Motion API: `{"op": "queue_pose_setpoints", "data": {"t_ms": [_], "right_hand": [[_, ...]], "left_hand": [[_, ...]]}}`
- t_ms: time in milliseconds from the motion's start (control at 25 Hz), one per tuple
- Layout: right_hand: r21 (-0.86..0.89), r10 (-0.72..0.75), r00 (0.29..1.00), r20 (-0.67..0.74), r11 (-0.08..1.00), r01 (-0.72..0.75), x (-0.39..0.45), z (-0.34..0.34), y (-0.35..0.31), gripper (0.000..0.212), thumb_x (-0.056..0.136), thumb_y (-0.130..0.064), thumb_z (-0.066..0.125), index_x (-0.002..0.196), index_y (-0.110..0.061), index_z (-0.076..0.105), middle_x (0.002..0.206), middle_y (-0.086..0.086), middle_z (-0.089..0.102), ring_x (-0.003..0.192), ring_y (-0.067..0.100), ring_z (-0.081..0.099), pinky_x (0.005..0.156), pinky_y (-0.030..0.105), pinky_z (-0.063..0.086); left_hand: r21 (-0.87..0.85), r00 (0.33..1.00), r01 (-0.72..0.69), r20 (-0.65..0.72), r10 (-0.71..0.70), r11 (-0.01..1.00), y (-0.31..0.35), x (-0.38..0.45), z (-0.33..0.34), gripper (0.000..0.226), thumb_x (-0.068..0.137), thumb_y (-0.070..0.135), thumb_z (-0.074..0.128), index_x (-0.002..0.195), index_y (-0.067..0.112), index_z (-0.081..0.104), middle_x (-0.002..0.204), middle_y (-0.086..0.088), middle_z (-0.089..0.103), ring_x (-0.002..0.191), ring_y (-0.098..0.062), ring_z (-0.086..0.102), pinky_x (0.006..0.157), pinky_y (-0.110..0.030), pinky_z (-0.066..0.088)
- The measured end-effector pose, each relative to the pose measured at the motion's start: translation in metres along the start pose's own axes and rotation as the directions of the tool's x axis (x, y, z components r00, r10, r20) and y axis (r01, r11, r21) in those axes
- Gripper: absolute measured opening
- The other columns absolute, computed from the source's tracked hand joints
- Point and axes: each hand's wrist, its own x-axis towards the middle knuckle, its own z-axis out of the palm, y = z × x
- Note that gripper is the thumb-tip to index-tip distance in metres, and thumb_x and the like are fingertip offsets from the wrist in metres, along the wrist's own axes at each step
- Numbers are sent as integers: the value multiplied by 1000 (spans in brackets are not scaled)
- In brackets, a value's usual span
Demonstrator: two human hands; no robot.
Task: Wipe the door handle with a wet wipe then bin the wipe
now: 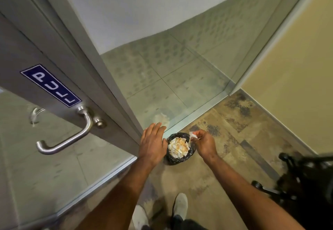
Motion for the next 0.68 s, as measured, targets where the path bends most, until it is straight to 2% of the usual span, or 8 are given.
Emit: {"op": "queue_pose_setpoints", "data": {"t_ms": [80, 160, 280, 360, 520, 680], "right_hand": [[-20, 73, 997, -7, 997, -73, 17, 0, 15, 12, 89, 0, 69, 90, -12, 71, 85, 6, 73, 79, 23, 68, 63, 24, 47], [13, 147, 989, 3, 989, -147, 32, 3, 28, 14, 87, 4, 69, 91, -10, 71, 87, 9, 72, 81, 24, 67, 62, 24, 47], [156, 241, 965, 108, 954, -255, 47, 10, 42, 25, 88, 8, 69, 112, 1, 70, 105, 14, 70, 92, 25, 65, 79, 33, 55], [232, 288, 946, 150, 919, -317, 53, 16, 52, 30, 91, 10, 64, 120, 5, 65, 110, 16, 67, 97, 27, 62, 83, 39, 56], [209, 333, 939, 84, 916, -343, 53, 20, 70, 20, 97, 2, 59, 115, 4, 69, 110, 20, 70, 97, 26, 59, 97, 48, 55], [163, 325, 941, 91, 928, -336, 31, 24, 75, 15, 100, -5, 56, 108, -6, 68, 101, 11, 65, 95, 24, 56, 90, 42, 51]], "left_hand": [[-10, 999, 40, 24, -40, 999, 1, 2, 15, 54, 110, 27, 55, 162, 24, 39, 174, 3, 30, 163, -19, 18, 136, -39, 14], [-37, 996, 75, 44, -74, 996, 1, 3, 29, 55, 110, 26, 55, 163, 24, 39, 174, 4, 30, 163, -19, 18, 135, -40, 17], [-33, 993, 104, 67, -101, 994, -3, 4, 45, 54, 109, 26, 54, 162, 23, 40, 173, 4, 31, 163, -19, 19, 135, -41, 21], [-30, 991, 112, 82, -110, 993, -6, 5, 53, 54, 109, 26, 55, 162, 23, 41, 173, 3, 32, 163, -20, 21, 134, -41, 22], [-11, 987, 121, 110, -119, 993, -12, -2, 58, 55, 110, 26, 55, 163, 22, 39, 174, 2, 30, 163, -21, 20, 134, -41, 20], [-3, 988, 134, 76, -134, 991, -17, -20, 55, 55, 111, 27, 54, 163, 22, 39, 174, 3, 30, 163, -21, 20, 133, -41, 19]]}}
